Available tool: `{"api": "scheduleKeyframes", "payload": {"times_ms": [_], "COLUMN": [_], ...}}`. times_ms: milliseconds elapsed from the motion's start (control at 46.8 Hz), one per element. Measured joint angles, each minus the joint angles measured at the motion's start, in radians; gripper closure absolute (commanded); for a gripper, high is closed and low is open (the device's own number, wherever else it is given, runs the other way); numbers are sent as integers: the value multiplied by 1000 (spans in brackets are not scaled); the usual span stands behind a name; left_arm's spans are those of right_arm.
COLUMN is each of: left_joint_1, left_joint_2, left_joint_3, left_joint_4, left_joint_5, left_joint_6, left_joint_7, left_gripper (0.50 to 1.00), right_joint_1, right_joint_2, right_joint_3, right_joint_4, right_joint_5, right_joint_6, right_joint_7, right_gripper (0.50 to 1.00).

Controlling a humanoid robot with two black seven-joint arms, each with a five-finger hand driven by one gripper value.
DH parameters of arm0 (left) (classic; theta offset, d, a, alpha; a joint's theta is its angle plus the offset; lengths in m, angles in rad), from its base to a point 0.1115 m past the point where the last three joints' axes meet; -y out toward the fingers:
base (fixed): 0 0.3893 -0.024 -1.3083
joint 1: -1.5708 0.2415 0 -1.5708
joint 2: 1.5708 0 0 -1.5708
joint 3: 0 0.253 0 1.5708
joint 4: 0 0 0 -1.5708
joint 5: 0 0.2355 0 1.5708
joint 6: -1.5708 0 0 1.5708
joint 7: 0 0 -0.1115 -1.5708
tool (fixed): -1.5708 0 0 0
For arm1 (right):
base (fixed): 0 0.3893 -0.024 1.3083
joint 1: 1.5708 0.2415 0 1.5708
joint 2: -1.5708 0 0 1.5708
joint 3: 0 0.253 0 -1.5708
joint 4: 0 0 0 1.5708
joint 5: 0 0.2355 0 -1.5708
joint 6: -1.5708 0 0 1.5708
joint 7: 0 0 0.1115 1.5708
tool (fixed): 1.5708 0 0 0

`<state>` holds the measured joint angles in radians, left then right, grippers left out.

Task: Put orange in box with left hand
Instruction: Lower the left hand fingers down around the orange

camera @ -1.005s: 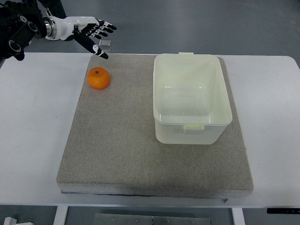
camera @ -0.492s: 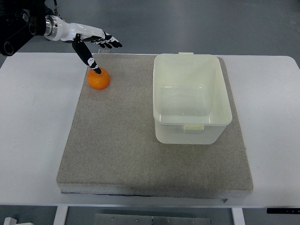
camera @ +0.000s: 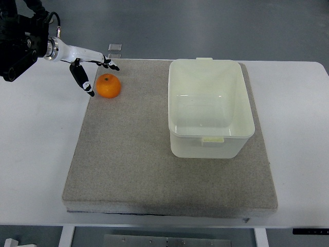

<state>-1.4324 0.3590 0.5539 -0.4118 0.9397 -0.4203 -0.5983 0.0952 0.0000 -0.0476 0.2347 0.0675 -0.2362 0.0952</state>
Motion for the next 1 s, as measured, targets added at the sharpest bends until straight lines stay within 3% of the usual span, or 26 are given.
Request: {"api": "scheduleKeyframes", "payload": {"times_ms": [427, 663, 1005], "left_joint_1": [33, 72, 88], "left_joint_2": [-19, -51, -72], "left_joint_3": [-6, 3, 2], "left_joint_4": [-9, 59, 75], "left_joint_5": [-8, 10, 10], "left_joint_6": [1, 79, 83], "left_joint_7": [0, 1, 2], "left_gripper": [508, 508, 508], "right_joint_1": [0, 0, 0], "right_joint_2": [0, 0, 0], "right_joint_3": [0, 0, 0], "right_joint_4": [0, 0, 0], "right_joint_5": [0, 0, 0], "right_joint_6": [0, 0, 0], "right_joint_7": [0, 0, 0], "right_gripper": [556, 556, 556]}}
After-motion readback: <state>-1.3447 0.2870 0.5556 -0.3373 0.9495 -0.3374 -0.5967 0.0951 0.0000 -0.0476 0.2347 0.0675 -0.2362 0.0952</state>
